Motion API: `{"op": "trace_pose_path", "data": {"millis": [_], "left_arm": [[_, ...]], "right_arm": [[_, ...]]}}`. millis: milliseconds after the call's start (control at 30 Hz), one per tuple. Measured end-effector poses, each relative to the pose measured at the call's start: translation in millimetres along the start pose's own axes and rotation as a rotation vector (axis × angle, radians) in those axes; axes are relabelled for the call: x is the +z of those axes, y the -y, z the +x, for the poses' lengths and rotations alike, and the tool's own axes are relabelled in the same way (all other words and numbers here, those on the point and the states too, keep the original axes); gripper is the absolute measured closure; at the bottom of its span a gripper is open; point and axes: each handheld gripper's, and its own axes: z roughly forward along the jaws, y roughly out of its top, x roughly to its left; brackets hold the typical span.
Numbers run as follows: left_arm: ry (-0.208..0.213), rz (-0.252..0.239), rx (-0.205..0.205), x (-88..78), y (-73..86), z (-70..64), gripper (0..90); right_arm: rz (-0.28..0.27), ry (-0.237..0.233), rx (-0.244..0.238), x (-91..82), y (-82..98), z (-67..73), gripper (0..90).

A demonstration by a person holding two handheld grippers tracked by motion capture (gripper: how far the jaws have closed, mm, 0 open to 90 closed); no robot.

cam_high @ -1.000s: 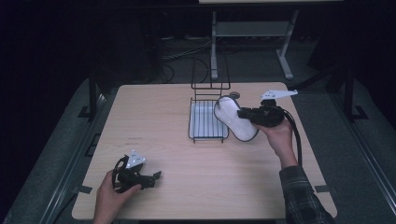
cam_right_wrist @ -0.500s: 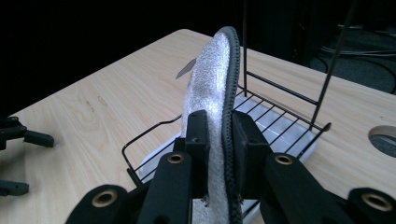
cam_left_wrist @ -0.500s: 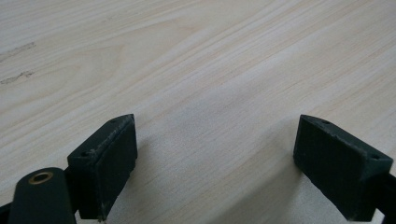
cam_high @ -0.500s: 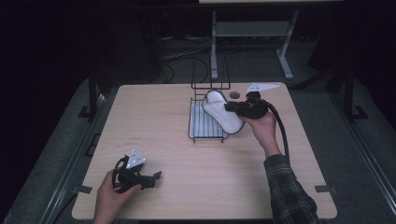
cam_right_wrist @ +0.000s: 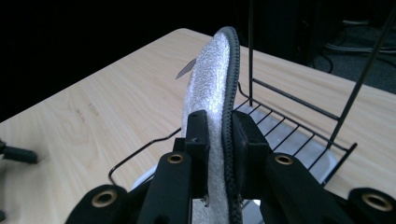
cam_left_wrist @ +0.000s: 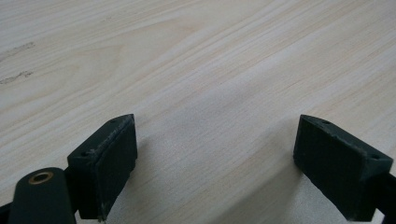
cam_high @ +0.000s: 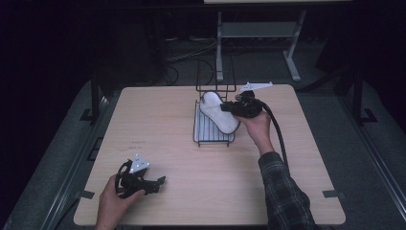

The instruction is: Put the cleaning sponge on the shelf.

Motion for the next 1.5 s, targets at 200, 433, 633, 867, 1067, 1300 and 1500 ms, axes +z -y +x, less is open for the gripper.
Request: {"op": "trace_pose_path", "data": {"millis": [200,433,633,867,1067,1300,1500], "left_arm": [[-0.002,0.001,0.001,0.0,0.0,0.0,12.8],[-0.001,0.001,0.001,0.0,0.0,0.0,12.8],[-0.001,0.001,0.0,-0.1,0.0,0.0,12.8],[-0.001,0.001,0.001,-0.1,0.0,0.0,12.8],[-0.001,0.001,0.001,-0.1,0.0,0.0,12.8],[-0.001,0.001,0.001,-0.1,0.0,0.0,12.8],[-0.001,0.001,0.001,0.0,0.0,0.0,12.8]], "right_arm": [[0.016,-0.004,0.012,10.7,2.3,-0.3,77.9],[0.045,-0.008,0.022,20.9,7.0,0.9,77.5],[0.064,-0.003,0.024,23.1,9.6,-1.5,76.0],[0.066,0.013,0.021,25.6,10.5,-2.4,73.6],[0.081,0.021,0.022,30.5,12.8,-1.9,70.6],[0.104,0.05,-0.005,33.9,14.7,-1.1,60.3],[0.095,0.095,0.003,29.2,13.4,-3.8,50.2]]}}
